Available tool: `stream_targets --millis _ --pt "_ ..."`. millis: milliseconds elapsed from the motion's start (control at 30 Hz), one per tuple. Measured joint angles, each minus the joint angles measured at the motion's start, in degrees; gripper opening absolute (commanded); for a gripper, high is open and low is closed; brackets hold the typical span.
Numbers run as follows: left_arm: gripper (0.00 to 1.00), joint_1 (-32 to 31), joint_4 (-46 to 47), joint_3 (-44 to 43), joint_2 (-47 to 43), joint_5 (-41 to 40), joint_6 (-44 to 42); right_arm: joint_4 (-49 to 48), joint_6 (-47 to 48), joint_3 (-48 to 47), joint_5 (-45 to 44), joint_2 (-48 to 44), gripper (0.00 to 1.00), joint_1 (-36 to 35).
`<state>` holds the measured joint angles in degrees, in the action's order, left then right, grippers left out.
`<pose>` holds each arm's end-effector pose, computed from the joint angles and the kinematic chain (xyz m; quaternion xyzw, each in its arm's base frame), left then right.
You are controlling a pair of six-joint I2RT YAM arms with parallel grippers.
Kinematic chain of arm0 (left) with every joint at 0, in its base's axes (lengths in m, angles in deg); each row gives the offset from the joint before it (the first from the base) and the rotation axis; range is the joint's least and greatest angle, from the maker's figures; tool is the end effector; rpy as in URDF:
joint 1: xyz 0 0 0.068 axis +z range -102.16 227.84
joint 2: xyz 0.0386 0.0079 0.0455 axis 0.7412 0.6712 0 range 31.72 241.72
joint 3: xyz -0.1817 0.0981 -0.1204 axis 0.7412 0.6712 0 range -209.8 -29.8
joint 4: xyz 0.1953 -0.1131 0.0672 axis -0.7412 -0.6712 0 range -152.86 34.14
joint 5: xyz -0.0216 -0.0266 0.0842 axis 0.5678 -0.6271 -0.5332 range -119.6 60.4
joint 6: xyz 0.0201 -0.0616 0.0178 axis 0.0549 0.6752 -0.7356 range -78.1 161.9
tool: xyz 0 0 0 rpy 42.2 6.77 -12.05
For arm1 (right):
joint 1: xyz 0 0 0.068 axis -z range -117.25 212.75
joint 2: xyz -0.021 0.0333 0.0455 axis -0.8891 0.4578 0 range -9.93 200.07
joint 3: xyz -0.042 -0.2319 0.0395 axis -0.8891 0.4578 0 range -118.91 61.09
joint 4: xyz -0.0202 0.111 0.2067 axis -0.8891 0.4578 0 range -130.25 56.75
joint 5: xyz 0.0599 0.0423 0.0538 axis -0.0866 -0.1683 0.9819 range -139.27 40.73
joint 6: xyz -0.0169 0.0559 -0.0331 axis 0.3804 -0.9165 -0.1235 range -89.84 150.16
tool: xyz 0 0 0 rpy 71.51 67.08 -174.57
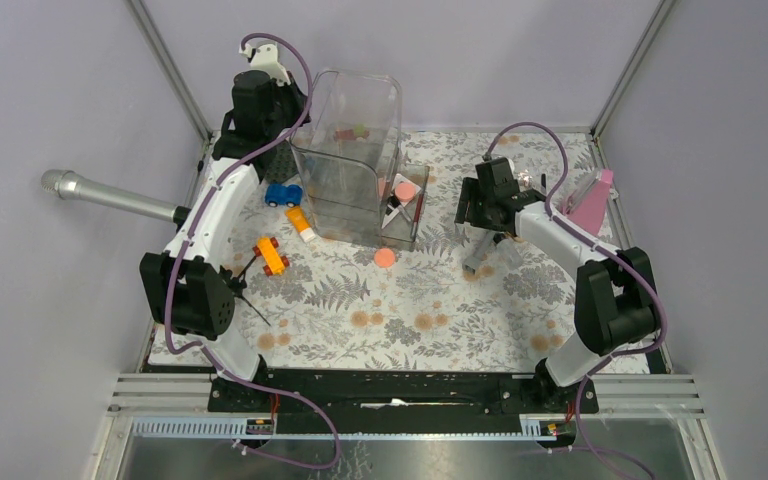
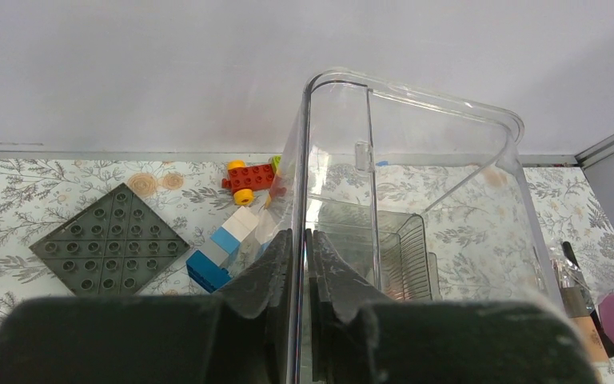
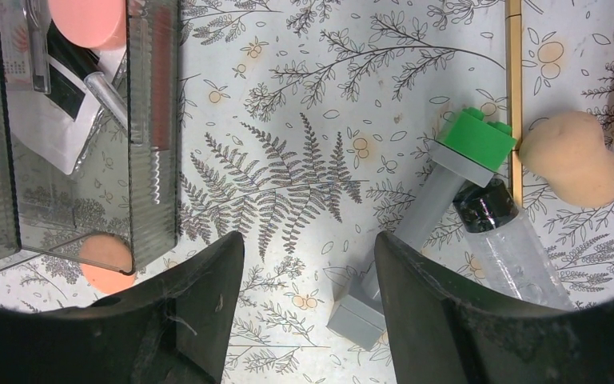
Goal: Organize the makeup
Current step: Close the drawer in the storage box.
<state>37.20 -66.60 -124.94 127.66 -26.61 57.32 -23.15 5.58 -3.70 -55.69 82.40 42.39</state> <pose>0.3793 -0.0740 0.3725 -0.0159 0.7744 -0.1622 0.6113 0.3210 0.1128 0.2056 0.0555 0.9198 0.0995 0.3755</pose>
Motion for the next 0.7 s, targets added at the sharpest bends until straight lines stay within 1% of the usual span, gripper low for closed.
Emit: stream_targets --millis 133,267,400,700 --pt "0.11 -0.07 -0.02 0.02 0.00 0.00 -0.11 -0.74 0.42 0.83 0.13 -0.33 0.69 0.00" --pt "0.11 -0.13 0.00 0.02 -0.02 -0.13 -0.33 -3.21 0.90 3.61 1.46 -1.75 0.73 0.00" --pt "0.11 -0.68 -0.13 0.02 -0.11 -1.31 -0.87 -5.05 2.49 6.43 1.60 -3.78 0.73 0.00" --pt "0.10 -1.27 -0.11 0.26 -0.26 -2.43 -1.46 -7.06 4.96 7.04 1.62 -4.28 0.72 0.00"
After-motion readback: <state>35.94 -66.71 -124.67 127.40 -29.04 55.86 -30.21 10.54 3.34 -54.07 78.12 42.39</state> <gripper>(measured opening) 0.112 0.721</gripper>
